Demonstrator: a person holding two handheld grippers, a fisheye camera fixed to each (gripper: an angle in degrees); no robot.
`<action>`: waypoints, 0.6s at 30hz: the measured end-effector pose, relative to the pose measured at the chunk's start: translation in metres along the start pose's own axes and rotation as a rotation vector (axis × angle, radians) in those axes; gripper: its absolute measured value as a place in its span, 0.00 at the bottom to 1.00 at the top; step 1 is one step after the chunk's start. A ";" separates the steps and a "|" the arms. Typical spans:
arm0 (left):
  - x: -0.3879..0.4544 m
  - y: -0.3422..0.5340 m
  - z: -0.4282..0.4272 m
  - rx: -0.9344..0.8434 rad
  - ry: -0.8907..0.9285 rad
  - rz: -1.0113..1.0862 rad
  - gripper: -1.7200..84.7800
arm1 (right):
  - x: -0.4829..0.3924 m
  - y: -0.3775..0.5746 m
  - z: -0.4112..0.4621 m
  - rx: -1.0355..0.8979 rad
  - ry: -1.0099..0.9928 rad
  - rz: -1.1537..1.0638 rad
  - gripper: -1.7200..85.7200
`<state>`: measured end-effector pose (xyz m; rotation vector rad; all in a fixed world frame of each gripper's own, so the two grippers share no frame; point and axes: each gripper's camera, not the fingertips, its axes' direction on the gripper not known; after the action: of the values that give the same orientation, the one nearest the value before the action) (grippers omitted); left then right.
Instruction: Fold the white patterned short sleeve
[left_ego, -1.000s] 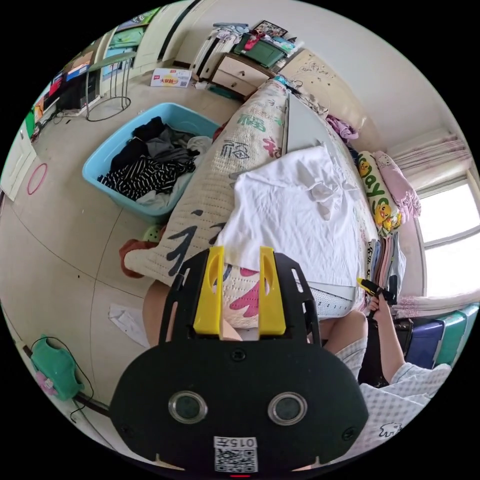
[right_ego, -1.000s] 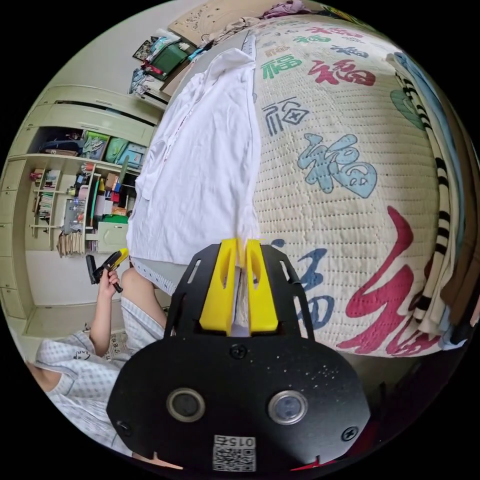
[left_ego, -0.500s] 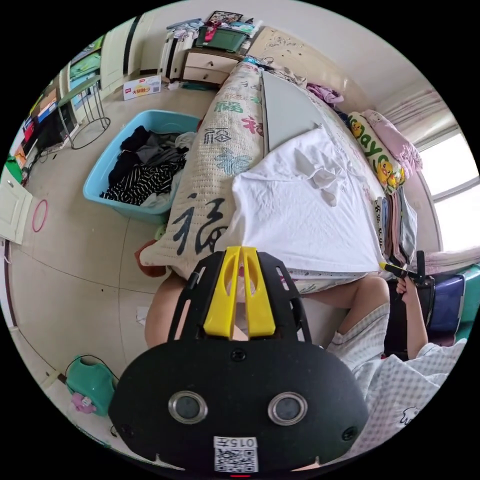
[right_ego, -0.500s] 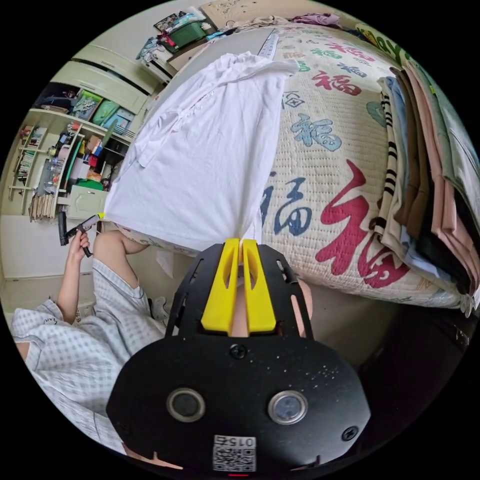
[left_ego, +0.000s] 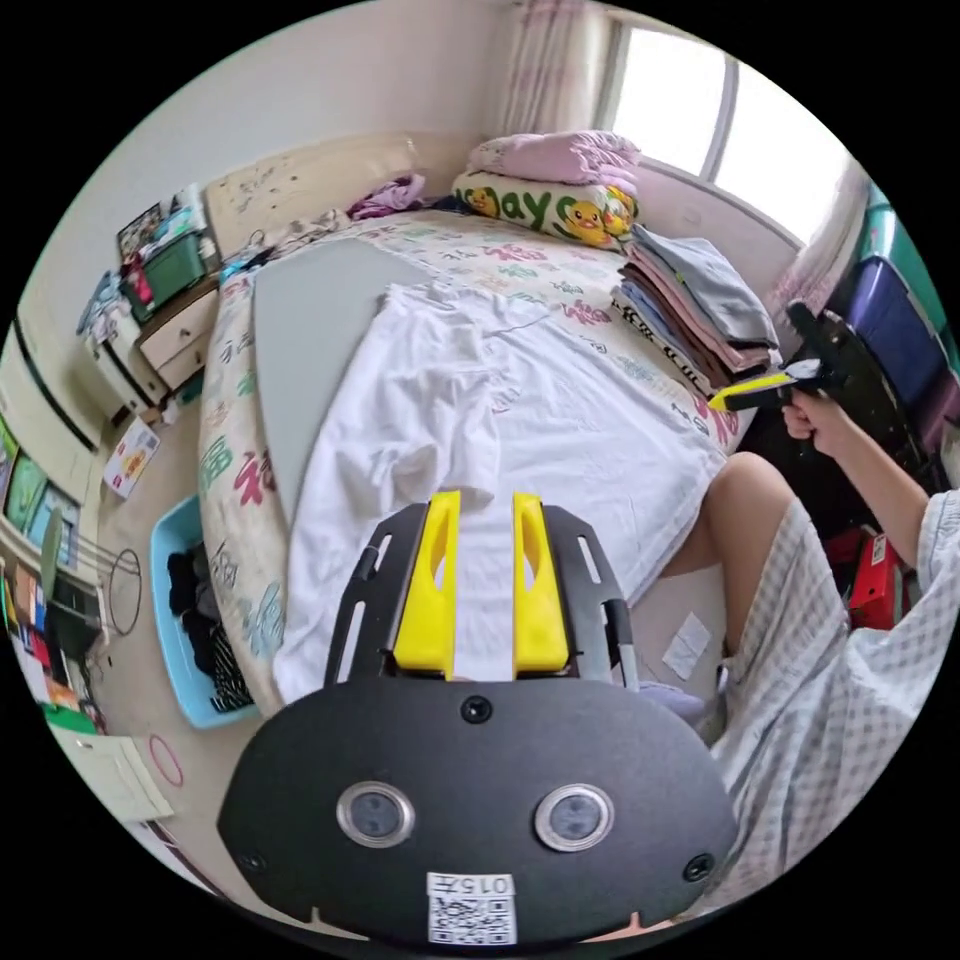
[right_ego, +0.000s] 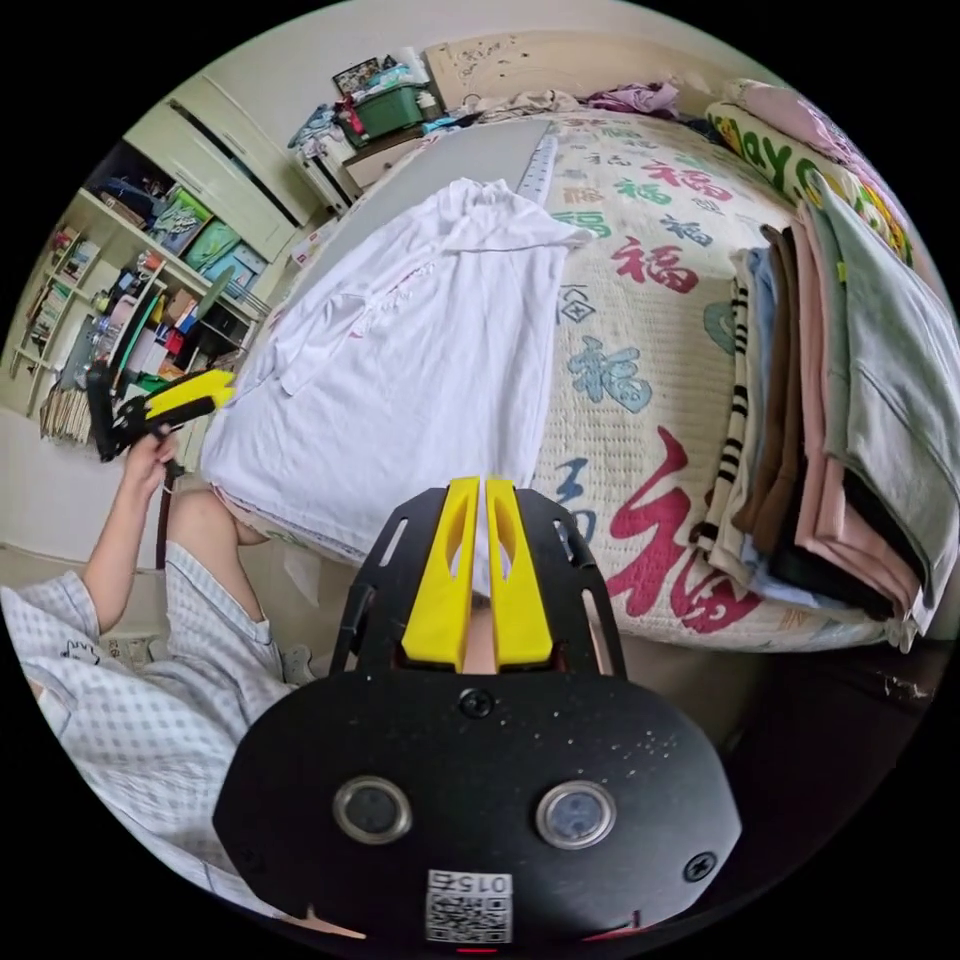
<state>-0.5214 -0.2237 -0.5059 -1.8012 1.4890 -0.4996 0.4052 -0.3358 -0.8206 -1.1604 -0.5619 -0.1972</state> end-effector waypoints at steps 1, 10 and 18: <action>0.004 -0.014 0.024 -0.043 0.019 0.025 0.12 | -0.006 -0.005 -0.001 0.000 -0.005 -0.014 0.03; -0.014 -0.040 0.088 -0.179 0.069 -0.036 0.04 | -0.066 -0.148 -0.005 0.116 0.024 -0.209 0.10; -0.185 -0.062 -0.043 0.229 -0.007 -0.285 0.02 | -0.147 -0.337 0.089 0.026 0.158 -0.399 0.17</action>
<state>-0.5565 -0.0555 -0.4036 -1.8347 1.1229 -0.7705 0.1081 -0.4101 -0.5986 -0.9884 -0.6497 -0.6161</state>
